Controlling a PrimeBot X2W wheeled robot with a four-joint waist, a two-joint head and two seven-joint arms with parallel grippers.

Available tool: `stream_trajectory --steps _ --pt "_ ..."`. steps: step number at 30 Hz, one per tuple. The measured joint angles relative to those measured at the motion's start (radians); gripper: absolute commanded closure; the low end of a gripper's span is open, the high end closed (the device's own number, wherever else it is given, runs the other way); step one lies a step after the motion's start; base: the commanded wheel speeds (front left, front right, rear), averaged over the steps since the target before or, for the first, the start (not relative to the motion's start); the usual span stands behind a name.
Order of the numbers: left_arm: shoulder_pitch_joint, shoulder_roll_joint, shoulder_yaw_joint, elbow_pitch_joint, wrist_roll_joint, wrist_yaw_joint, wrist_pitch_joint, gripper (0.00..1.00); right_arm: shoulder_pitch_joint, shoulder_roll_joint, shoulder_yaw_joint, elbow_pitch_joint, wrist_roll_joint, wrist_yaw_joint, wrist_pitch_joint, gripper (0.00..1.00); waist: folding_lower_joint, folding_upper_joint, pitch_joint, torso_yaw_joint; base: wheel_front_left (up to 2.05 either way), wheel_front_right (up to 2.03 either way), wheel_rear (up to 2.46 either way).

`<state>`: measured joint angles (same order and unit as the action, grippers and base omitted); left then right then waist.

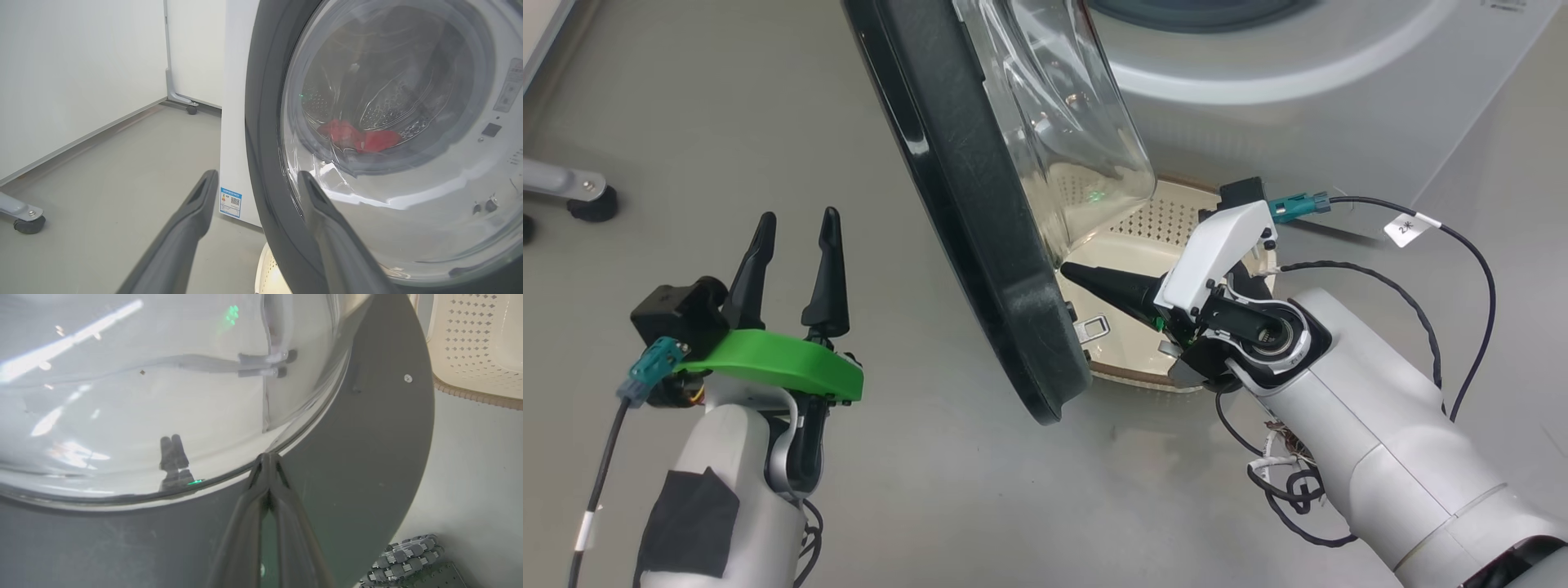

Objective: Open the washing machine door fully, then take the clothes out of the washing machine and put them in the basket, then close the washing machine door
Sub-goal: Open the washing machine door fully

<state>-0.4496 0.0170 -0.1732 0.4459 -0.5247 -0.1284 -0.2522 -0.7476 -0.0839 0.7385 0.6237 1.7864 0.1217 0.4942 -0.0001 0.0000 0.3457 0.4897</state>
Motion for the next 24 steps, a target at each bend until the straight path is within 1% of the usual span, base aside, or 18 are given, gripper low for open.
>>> stream_trajectory --steps 10,17,24 --pt "0.031 0.0 0.017 0.026 0.016 0.0 0.0 0.0 0.028 0.01 -0.046 -0.024 0.019 0.0 -0.062 1.0 0.0 0.0 -0.049 -0.034 0.0 0.0 0.0" --pt "0.051 0.001 0.039 0.03 0.028 0.0 0.0 0.0 0.078 0.014 -0.093 -0.075 0.046 0.0 -0.113 1.0 0.0 0.0 -0.087 -0.059 0.0 0.0 0.0" --pt "0.088 0.001 0.05 0.029 0.055 0.0 0.0 0.0 0.137 0.015 -0.141 -0.126 0.044 0.0 -0.169 1.0 0.0 0.0 -0.116 -0.088 0.0 0.0 0.0"
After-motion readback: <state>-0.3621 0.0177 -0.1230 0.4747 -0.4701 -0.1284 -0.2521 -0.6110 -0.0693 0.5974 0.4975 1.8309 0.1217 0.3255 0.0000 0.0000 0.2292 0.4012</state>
